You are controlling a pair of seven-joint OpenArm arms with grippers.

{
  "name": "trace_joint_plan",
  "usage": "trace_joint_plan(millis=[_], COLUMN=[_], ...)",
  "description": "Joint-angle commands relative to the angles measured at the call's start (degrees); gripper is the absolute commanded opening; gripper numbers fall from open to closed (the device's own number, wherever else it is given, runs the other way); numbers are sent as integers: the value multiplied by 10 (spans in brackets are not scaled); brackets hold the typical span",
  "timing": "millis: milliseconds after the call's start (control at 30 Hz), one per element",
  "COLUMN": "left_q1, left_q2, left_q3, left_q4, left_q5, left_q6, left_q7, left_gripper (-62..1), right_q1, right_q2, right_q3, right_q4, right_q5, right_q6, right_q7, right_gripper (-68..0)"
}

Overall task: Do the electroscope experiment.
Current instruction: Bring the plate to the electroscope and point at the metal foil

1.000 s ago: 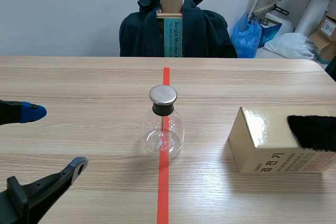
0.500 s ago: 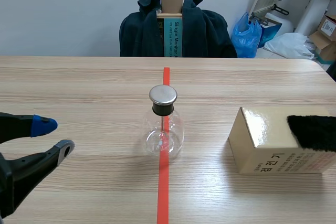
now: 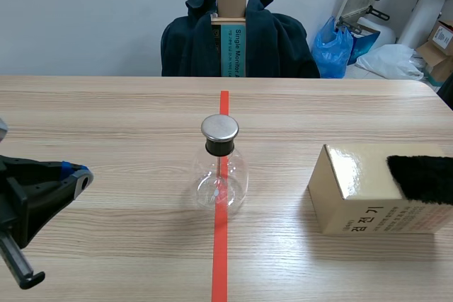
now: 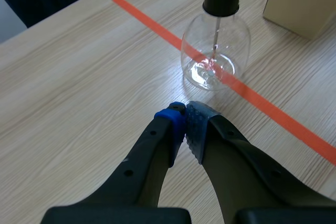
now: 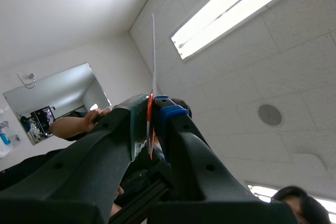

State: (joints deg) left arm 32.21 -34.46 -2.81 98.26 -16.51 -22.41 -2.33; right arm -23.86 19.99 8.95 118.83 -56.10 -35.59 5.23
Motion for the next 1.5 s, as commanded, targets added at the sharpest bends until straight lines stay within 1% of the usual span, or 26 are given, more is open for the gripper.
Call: trace_joint_plan(millis=[0, 100, 267, 367, 467, 567, 600, 767, 833, 933, 1000, 1100, 1233, 1300, 1333, 1467], left_q1=[-16, -40, -73, -88, -101, -116, -123, -168, -185, -211, -228, -250, -273, -283, -289, -313], left_q2=[2, 2, 2, 2, 2, 3, 3, 5, 5, 13, 26, 44, 62, 68, 71, 86], left_q3=[8, 30, 61, 73, 81, 91, 99, 154, 179, 212, 225, 237, 242, 242, 242, 242], left_q4=[-7, -40, -85, -107, -125, -136, -140, -170, -184, -206, -225, -256, -296, -314, -324, -360], left_q5=[-9, -8, -9, -11, -13, -13, -13, -12, -12, -12, -12, -5, -1, -2, -2, -1], left_q6=[-1, -3, -6, -16, -29, -31, -33, -44, -43, -43, -37, -37, -37, -37, -37, -37], left_q7=[-13, -38, -59, -61, -84, -90, -90, -86, -87, -88, -88, -87, -86, -86, -86, -88], left_gripper=[-575, -575, -575, -575, -575, -575, -575, -575, -575, -575, -575, -575, -575, -575, -575, -575], right_q1=[0, 0, 0, 1, 1, 2, 2, 17, 27, 42, 51, 71, 100, 106, 107, 107], right_q2=[5, 5, 5, 5, 4, 3, 3, 3, 3, 3, 3, -5, -24, -25, -25, -25], right_q3=[5, 5, 5, 5, 5, 5, 5, 5, 5, 5, 5, 4, 4, 0, -3, -26], right_q4=[3, 3, 3, 3, 2, 2, 2, -1, -6, -16, -26, -44, -72, -87, -94, -126], right_q5=[3, 11, 30, 30, 30, 34, 35, 44, 48, 54, 58, 69, 69, 69, 69, 68], right_q6=[-4, -4, -3, 14, 22, 38, 40, 47, 58, 82, 91, 96, 124, 142, 146, 146], right_q7=[-4, -4, -4, -4, -4, -4, -4, -4, -4, -3, 3, 22, 52, 68, 74, 87], right_gripper=[-669, -669, -669, -669, -669, -669, -669, -669, -669, -669, -669, -669, -669, -669, -669, -669])
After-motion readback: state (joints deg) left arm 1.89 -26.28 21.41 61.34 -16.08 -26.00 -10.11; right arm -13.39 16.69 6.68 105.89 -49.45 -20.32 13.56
